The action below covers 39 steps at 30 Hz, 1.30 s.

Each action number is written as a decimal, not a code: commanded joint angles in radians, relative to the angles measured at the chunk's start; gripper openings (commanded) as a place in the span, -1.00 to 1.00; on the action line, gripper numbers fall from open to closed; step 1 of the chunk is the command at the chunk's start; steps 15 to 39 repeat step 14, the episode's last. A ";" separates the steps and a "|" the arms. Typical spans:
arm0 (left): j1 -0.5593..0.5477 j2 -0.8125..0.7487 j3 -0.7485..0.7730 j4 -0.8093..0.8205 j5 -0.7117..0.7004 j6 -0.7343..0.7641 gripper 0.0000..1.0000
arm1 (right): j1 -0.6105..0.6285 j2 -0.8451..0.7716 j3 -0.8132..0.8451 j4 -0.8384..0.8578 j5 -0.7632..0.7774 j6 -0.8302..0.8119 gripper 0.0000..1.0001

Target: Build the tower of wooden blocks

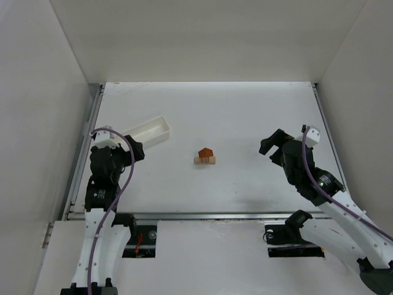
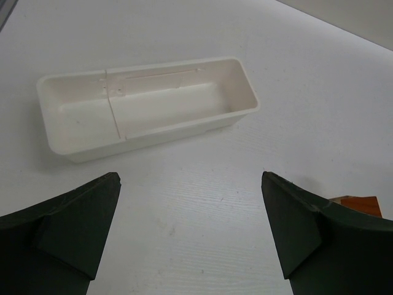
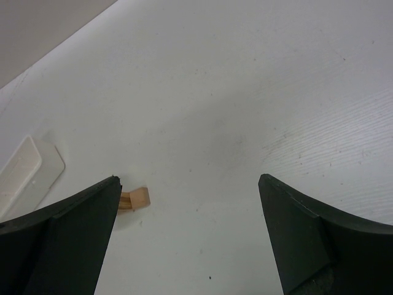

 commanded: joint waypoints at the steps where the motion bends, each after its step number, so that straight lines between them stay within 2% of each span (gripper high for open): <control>1: 0.002 -0.003 -0.001 0.046 0.031 -0.006 0.99 | -0.001 -0.011 0.011 0.008 0.025 0.011 0.99; 39: 0.002 -0.003 -0.001 0.046 0.040 -0.006 0.99 | -0.001 -0.011 0.020 0.027 0.034 0.011 0.99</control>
